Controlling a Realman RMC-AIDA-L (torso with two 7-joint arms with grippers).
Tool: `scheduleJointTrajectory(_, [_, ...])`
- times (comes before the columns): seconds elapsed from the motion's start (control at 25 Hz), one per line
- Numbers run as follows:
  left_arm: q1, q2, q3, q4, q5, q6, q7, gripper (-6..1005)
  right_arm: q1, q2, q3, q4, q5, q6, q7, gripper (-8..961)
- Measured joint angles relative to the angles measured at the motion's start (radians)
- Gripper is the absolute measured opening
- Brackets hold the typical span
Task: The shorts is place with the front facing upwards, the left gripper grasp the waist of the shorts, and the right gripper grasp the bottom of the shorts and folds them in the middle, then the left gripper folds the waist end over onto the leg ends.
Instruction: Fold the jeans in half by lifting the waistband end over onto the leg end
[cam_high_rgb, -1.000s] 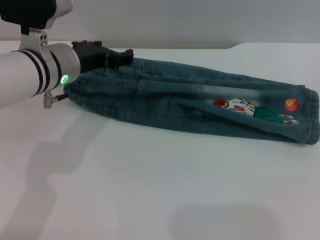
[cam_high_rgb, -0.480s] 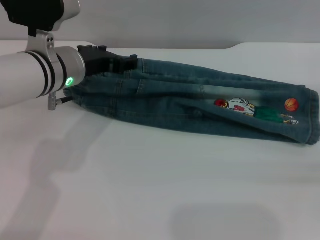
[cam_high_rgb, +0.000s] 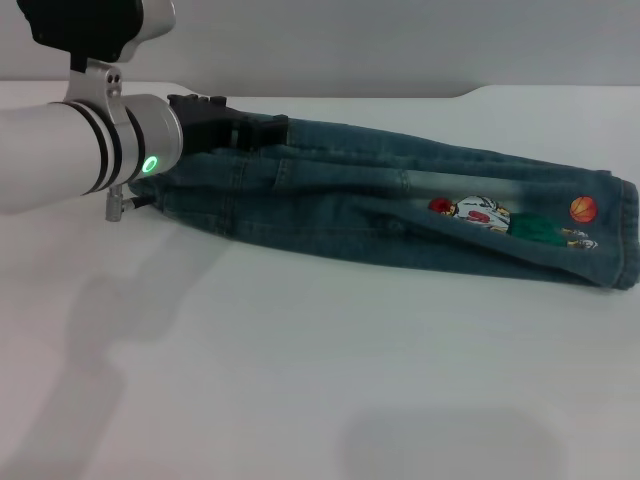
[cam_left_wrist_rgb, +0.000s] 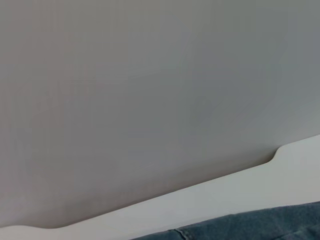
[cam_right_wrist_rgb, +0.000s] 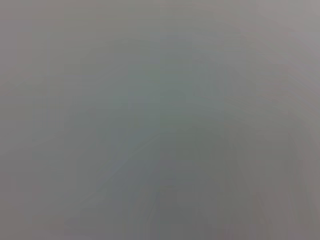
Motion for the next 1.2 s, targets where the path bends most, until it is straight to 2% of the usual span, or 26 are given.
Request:
scheduleJointTrajectory(0.32, [-0.023, -0.001, 0.001, 0.011, 0.003, -0.011, -0.011, 842, 0.023, -0.009, 0.087, 0.124, 0.060, -0.452, 0.000, 175])
scheduleJointTrajectory(0.44, [-0.028, -0.001, 0.001, 0.016, 0.003, -0.011, -0.011, 842, 0.031, -0.009, 0.149, 0.160, 0.042, -0.524, 0.000, 166])
scheduleJointTrajectory(0.6, [-0.045, -0.001, 0.008, 0.034, 0.001, -0.010, -0.012, 842, 0.038, -0.004, 0.259, 0.183, 0.030, -0.538, 0.000, 144])
scheduleJointTrajectory(0.68, [-0.047, -0.001, 0.013, 0.036, -0.001, -0.009, -0.013, 842, 0.033, -0.003, 0.282, 0.188, 0.029, -0.530, 0.002, 144])
scheduleJointTrajectory(0.76, [-0.047, -0.001, 0.013, 0.037, -0.001, -0.010, -0.013, 842, 0.010, -0.003, 0.248, 0.194, 0.012, -0.501, 0.007, 144])
scheduleJointTrajectory(0.92, [-0.048, -0.001, 0.014, 0.040, -0.001, -0.007, -0.013, 842, -0.084, -0.001, 0.023, 0.198, -0.022, -0.365, 0.016, 143])
scheduleJointTrajectory(1.04, [-0.049, -0.001, 0.014, 0.044, 0.000, -0.006, -0.013, 842, -0.163, -0.004, -0.162, 0.208, -0.028, -0.195, 0.016, 143])
scheduleJointTrajectory(1.12, [-0.049, -0.001, 0.015, 0.045, 0.000, -0.006, -0.013, 843, -0.189, -0.006, -0.232, 0.216, -0.066, -0.065, 0.008, 143])
scheduleJointTrajectory(1.2, [-0.049, -0.001, 0.014, 0.046, -0.001, -0.010, -0.013, 843, -0.194, -0.006, -0.248, 0.218, -0.131, 0.048, 0.002, 143])
